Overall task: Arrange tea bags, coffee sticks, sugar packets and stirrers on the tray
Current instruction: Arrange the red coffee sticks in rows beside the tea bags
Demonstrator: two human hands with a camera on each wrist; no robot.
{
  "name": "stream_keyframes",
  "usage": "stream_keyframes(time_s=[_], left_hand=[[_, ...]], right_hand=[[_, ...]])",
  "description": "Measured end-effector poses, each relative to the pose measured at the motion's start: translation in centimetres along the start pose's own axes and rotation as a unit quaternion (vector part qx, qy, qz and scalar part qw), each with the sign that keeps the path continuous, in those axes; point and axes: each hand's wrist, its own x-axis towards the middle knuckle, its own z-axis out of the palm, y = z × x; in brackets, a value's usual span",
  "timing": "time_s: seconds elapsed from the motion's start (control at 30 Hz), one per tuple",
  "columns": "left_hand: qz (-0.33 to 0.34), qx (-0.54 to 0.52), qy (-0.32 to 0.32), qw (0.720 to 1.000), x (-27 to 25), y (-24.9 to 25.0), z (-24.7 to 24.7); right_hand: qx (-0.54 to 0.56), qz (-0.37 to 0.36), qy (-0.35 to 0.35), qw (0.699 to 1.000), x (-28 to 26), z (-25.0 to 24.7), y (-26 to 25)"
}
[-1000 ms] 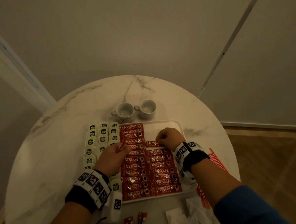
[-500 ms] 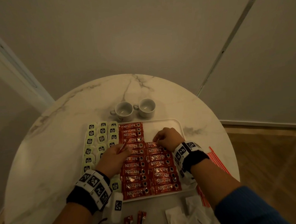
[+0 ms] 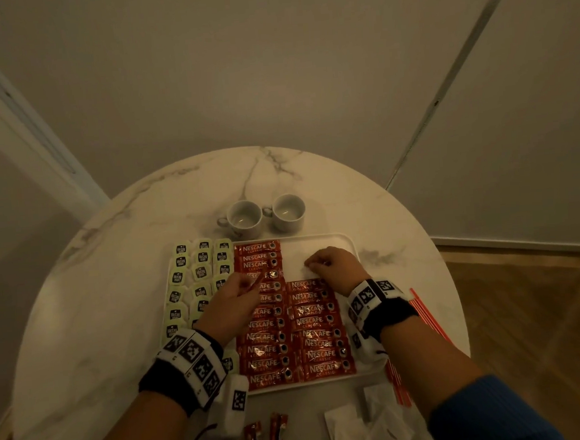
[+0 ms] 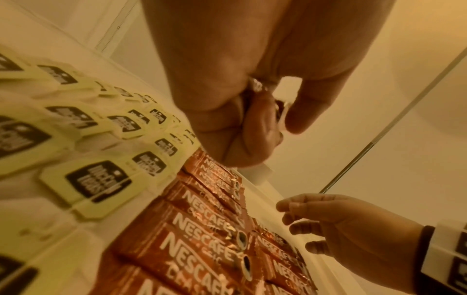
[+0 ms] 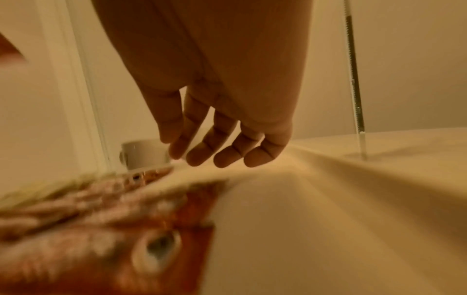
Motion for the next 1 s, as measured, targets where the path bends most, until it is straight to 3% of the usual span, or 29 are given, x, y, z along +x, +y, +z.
stream_keyframes(time_s=[0.1, 0.2, 0.27, 0.43, 0.53, 0.63, 0.73, 0.9, 1.0], left_hand=[[-0.010, -0.066, -0.053, 0.996, -0.2, 1.0, 0.6], [-0.011, -0.125, -0.079, 0.989, -0.5, 1.9, 1.2], [0.012, -0.153, -0.086, 0.984, -0.7, 2.4, 1.5], [0.112, -0.090, -0.049, 0.988, -1.3, 3.1, 1.8], [0.130, -0.061, -0.007, 0.990, -1.3, 3.5, 1.6], [0.120, -0.056, 0.024, 0.991, -1.0, 3.7, 1.9], [0.086, -0.133, 0.071, 0.985, -0.5, 3.5, 2.4], [0.035, -0.206, 0.070, 0.975, -0.5, 3.8, 3.6], [0.019, -0.200, 0.052, 0.978, -0.9, 3.8, 3.7]], right_hand=[[0.097, -0.038, -0.005, 0.995, -1.4, -1.2, -1.9], [0.245, -0.077, -0.115, 0.960, -3.4, -2.0, -4.2], [0.263, -0.095, -0.139, 0.950, -4.2, -2.1, -5.0], [0.233, -0.093, -0.063, 0.966, -4.3, -2.6, -5.5], [0.264, -0.059, -0.046, 0.962, -4.2, -2.5, -5.4], [0.335, -0.012, -0.009, 0.942, -3.9, -1.6, -5.4], [0.407, 0.041, -0.020, 0.912, -3.9, -1.1, -6.1], [0.363, 0.000, -0.053, 0.930, -3.9, -0.4, -6.7], [0.373, 0.044, -0.039, 0.926, -3.6, -0.3, -6.5]])
